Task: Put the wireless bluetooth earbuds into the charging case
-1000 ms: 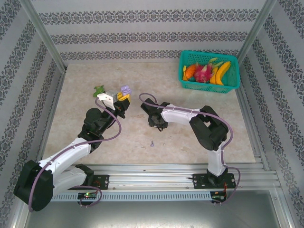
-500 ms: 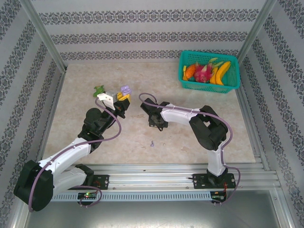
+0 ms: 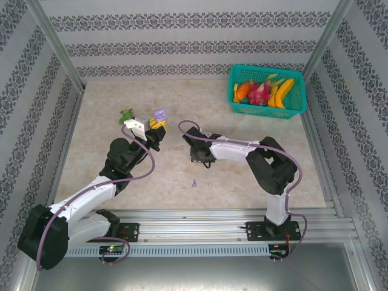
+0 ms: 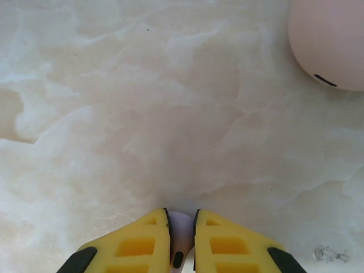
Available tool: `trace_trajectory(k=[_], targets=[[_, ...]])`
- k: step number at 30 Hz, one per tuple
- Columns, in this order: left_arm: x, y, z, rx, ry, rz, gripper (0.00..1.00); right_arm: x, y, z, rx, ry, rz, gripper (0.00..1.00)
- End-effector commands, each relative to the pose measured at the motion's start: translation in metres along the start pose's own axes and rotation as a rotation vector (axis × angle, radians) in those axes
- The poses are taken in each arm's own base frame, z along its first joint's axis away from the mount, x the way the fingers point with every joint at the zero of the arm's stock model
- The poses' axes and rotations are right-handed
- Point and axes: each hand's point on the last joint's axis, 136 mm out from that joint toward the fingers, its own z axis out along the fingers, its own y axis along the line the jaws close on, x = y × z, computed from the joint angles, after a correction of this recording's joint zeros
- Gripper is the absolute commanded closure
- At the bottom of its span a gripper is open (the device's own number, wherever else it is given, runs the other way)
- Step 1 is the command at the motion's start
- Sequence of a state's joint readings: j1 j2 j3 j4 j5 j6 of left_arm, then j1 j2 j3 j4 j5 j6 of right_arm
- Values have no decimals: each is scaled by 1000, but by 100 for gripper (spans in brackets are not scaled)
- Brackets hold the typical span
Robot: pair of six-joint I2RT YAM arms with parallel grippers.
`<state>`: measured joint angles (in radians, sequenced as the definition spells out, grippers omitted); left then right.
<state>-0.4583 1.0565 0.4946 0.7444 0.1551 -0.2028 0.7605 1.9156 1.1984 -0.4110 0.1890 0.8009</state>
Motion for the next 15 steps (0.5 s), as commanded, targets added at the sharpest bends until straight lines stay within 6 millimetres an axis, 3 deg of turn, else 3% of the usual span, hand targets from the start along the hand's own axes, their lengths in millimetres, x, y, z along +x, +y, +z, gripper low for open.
trace_trajectory(k=[1, 6, 15], targets=[[0, -4, -4, 11, -7, 10, 100, -6, 3, -6, -47, -18, -73, 89], [-2, -4, -5, 10, -9, 12, 100, 8, 8, -7, -73, 36, -239, 89], [-5, -5, -4, 15, -17, 9, 100, 33, -12, -7, -25, 123, -366, 87]])
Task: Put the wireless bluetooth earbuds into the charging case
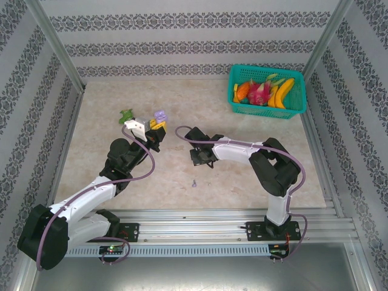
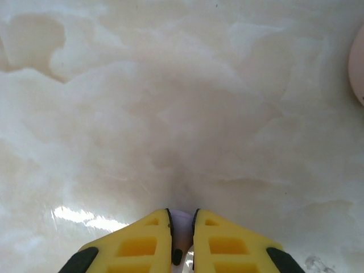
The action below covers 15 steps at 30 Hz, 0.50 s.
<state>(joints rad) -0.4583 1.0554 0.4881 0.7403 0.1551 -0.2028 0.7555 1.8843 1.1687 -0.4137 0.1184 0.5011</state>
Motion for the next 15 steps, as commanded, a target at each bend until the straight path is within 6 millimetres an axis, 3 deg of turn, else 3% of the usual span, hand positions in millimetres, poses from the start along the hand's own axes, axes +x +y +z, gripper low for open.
trace_trajectory(k=[1, 8, 15], targets=[[-8, -7, -3, 20, -26, 8, 100, 26, -7, -1, 16, 92, -67, 86], [-9, -7, -3, 23, -30, 4, 100, 18, 2, -14, -8, 108, 33, 66], [-9, -7, -4, 22, -31, 3, 100, 5, 0, -25, -13, 151, 261, 60]])
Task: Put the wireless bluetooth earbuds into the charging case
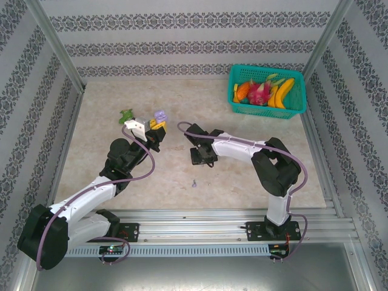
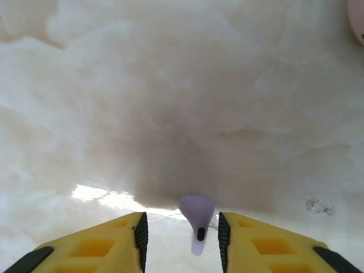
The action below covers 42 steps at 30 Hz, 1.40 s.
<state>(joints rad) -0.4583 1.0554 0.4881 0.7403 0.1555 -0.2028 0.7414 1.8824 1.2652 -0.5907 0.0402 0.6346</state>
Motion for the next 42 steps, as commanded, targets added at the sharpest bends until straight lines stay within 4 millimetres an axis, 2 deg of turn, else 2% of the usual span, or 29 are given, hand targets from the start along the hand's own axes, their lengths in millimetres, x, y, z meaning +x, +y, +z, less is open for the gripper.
trace_trajectory(k=[1, 11, 24, 42], targets=[[-10, -8, -4, 23, -31, 2, 100, -1, -4, -7, 8, 44, 135, 60], [-11, -7, -3, 21, -38, 4, 100, 0, -18, 3, 106, 115, 158, 59], [-11, -6, -4, 17, -40, 8, 100, 3, -6, 17, 112, 152, 139, 60], [-11, -6, -4, 13, -45, 7, 100, 12, -6, 25, 126, 174, 123, 67]])
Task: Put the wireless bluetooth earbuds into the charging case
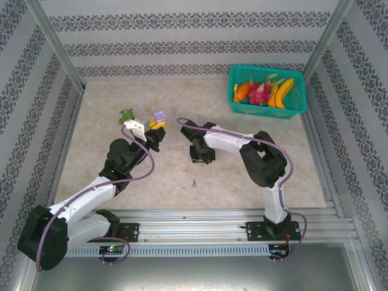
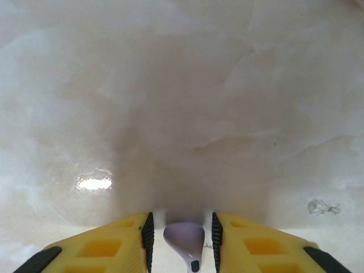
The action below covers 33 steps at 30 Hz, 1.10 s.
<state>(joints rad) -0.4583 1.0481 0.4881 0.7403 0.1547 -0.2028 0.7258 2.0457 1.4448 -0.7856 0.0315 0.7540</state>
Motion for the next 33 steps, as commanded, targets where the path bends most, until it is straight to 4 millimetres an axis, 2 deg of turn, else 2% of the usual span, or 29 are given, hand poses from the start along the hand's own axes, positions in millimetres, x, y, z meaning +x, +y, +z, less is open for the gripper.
trace_trajectory(k=[1, 13, 17, 26, 33], targets=[[-9, -5, -3, 11, -37, 7, 100, 8, 2, 7, 19, 32, -7, 68], [-11, -7, -1, 18, -35, 8, 100, 10, 0, 11, 5, 32, -11, 84], [-11, -7, 0, 17, -33, 8, 100, 9, 0, 7, -7, 17, -13, 86], [-9, -6, -1, 16, -20, 10, 100, -1, -1, -19, -48, -83, -2, 87], [-7, -6, -3, 13, -17, 16, 100, -10, -1, -54, -109, -188, 9, 87]])
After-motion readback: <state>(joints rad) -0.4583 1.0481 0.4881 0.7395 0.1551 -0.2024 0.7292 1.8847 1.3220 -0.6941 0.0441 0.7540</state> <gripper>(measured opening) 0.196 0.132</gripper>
